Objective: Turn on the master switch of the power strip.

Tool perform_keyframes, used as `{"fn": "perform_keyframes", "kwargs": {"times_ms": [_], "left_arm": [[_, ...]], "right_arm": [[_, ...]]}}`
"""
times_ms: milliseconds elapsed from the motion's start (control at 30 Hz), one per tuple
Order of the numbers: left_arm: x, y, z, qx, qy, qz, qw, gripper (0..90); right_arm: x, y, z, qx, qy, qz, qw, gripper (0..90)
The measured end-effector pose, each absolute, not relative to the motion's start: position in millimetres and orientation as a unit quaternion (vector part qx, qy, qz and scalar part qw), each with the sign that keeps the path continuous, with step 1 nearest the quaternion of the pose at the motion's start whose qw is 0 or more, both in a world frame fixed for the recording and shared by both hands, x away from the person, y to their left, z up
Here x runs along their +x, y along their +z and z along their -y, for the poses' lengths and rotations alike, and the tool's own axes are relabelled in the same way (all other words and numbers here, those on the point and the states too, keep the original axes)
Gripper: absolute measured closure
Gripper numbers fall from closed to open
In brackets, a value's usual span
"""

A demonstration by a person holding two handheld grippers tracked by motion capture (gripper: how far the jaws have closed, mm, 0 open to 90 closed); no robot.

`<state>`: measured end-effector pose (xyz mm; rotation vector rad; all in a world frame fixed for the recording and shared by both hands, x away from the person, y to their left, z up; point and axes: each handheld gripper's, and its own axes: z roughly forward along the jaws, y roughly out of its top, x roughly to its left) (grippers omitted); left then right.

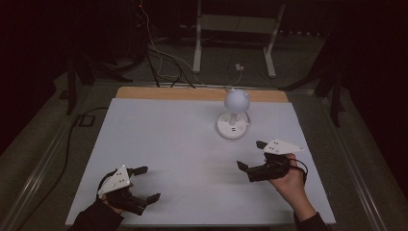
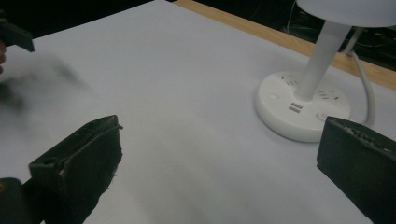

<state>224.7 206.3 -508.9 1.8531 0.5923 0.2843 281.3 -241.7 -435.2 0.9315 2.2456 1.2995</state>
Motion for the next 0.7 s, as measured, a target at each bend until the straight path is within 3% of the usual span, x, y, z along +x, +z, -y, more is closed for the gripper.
{"fn": "perform_keyframes", "kwargs": {"times_ms": [700], "left_arm": [[224.6, -508.7, -206.7, 0.784, 0.119, -0.251, 0.556, 0.0]], "right_arm": [[321.6, -424.0, 241.6, 0.352, 0.468, -0.785, 0.204, 0.0]]}}
